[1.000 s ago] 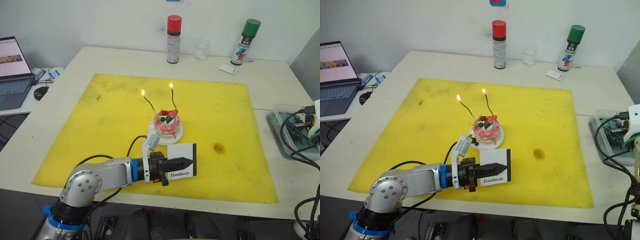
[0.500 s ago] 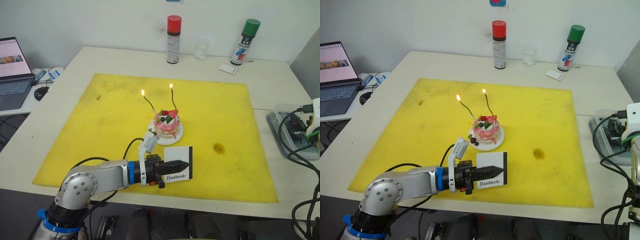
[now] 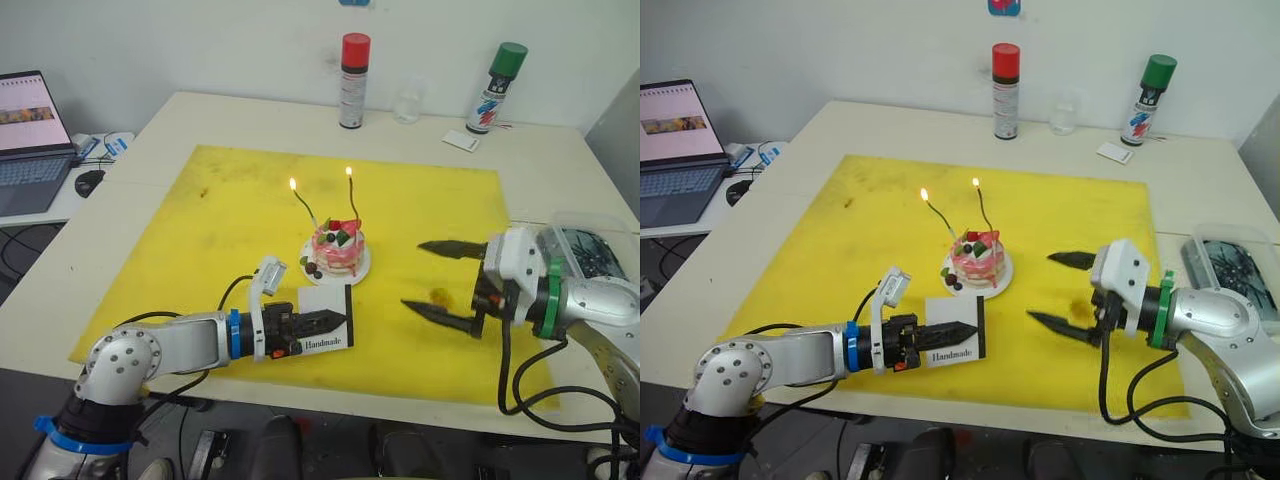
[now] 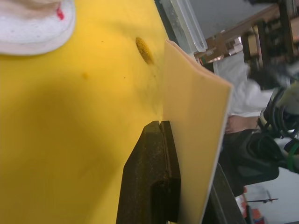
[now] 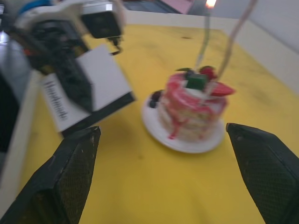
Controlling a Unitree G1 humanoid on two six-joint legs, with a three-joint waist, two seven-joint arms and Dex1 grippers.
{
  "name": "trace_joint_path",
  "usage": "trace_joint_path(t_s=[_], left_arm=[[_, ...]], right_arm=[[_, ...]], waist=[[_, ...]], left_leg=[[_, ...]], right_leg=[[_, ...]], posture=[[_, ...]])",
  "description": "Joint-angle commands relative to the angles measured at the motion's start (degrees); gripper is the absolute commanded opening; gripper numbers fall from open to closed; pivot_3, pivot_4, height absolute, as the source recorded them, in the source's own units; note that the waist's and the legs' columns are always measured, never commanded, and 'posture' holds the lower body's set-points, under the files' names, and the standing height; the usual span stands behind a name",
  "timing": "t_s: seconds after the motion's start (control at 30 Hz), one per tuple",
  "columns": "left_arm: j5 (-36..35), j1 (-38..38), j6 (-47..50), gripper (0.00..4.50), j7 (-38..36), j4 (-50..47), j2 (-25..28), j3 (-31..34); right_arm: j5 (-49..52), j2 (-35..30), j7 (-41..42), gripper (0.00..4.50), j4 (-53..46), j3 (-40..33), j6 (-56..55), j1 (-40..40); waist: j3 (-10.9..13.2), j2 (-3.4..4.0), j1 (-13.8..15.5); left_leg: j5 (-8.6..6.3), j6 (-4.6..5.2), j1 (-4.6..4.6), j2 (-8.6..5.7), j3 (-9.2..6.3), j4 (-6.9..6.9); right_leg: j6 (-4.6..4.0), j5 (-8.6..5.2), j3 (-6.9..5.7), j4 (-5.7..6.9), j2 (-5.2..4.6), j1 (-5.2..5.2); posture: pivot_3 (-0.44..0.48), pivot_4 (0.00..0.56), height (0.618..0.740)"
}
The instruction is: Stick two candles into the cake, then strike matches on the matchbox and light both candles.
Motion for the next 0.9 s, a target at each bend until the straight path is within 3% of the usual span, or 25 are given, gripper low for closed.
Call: trace_joint_path(t_s=[0.03,0.17,0.57,0.7,0.9], left_arm=[[-1.8,-2.2,3.0,0.0,1.2,2.1,1.0,-2.7],[-5.6,-6.3,5.1,0.0,3.1,7.2,-0.1,-5.9],[-4.8,-10.9,11.0,0.0,5.3,18.4,-1.0,-7.9],[-3.5,-12.3,11.9,1.06,5.4,20.6,-1.7,-7.3],[-3.6,-10.2,12.7,2.81,5.1,18.4,2.3,-4.0]], right_arm=[[0.3,-0.1,1.9,4.49,-1.8,2.4,-1.9,-0.7],[-0.7,1.3,0.1,4.49,-1.8,4.6,-1.5,-2.3],[-2.8,1.8,-4.0,4.49,-4.2,3.6,-2.7,2.3],[-3.3,2.1,-4.6,4.5,-4.2,4.0,-3.2,2.5],[-4.1,1.3,-3.1,4.5,-2.1,4.0,-5.3,3.0]], waist=[[0.0,0.0,-0.1],[0.0,0.0,0.0],[0.0,0.0,-0.1],[0.0,0.0,-0.1],[0.0,0.0,-0.3]], left_leg=[[0.0,0.0,0.01,0.0,0.0,0.0],[0.0,0.0,0.0,-0.01,0.01,0.0],[0.0,-0.01,-0.02,-0.02,-0.02,-0.05],[0.01,-0.01,-0.01,-0.02,-0.04,-0.02],[0.0,-0.01,-0.01,-0.01,-0.04,-0.02]], right_leg=[[-0.01,0.01,0.01,0.01,0.02,0.0],[-0.07,0.05,0.02,0.01,0.03,-0.03],[-0.14,0.07,-0.02,0.01,0.03,-0.04],[-0.12,0.07,-0.02,0.03,0.03,-0.04],[-0.11,0.08,-0.01,0.03,0.04,-0.05]], posture=[[0.0,0.15,0.74],[0.0,0.15,0.74],[0.0,0.15,0.74],[0.0,0.15,0.74],[0.0,0.15,0.74]])
